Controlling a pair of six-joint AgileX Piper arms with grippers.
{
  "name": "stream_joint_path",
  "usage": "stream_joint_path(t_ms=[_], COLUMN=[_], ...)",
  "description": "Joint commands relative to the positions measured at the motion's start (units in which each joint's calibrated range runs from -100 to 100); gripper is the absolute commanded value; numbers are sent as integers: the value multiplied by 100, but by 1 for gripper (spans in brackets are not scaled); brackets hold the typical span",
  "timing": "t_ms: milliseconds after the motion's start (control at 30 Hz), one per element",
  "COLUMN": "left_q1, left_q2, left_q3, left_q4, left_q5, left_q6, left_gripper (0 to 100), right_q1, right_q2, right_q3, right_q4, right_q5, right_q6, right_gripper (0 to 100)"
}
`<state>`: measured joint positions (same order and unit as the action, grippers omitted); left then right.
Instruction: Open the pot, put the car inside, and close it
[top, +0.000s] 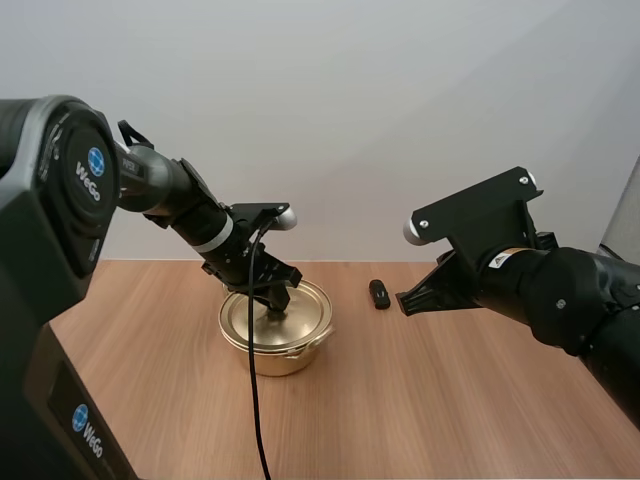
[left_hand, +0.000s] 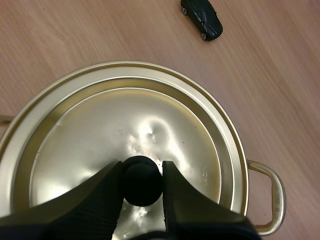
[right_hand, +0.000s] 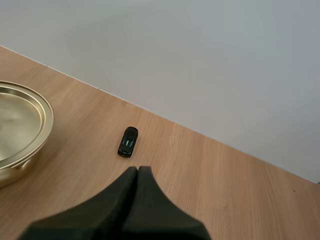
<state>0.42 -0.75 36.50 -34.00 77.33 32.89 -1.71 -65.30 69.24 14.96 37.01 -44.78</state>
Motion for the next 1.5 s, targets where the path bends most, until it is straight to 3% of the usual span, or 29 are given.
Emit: stream_joint_path(t_ms=[0, 167, 333, 433, 500, 533, 667, 767, 1000, 1467], left_q1=[-3, 15, 200, 365, 496, 565, 810, 915, 915, 915], left_q2=[-322, -1596, -3063, -3772, -4115, -4219, -4385, -4372, -4350, -4357], left_q3=[-64, -581, -1117, -1464, -1687, -1776, -2013, -2092, -2092, -2092], left_q4=[-257, -896, -1456, -1569, -1569, -1569, -1569, -1569, -1569, -1569], left_q5=[31, 134, -388, -935, -1174, -1212, -1023, -711, -711, -579], left_q6=[142, 88, -125, -325, -452, -463, -578, -682, -683, -683], left_gripper=[0, 0, 0, 0, 0, 0, 0, 0, 0, 0], right_q1=[-4, -4, 11, 70, 134, 156, 215, 215, 218, 238], right_q2=[114, 1591, 3979, 5115, 5793, 5992, 6702, 7026, 7495, 7918], right_q3=[29, -6, -921, -1728, -2199, -2406, -2950, -3267, -3762, -3862], right_q4=[101, 462, 844, 1008, 1008, 1008, 1084, 1089, 1089, 1097], right_q5=[-160, -990, -796, -541, -379, -319, -336, -336, -337, -580], right_q6=[0, -279, -368, -368, -368, -368, -368, -368, -368, -499], right_gripper=[0, 0, 1, 45, 81, 87, 83, 83, 83, 83])
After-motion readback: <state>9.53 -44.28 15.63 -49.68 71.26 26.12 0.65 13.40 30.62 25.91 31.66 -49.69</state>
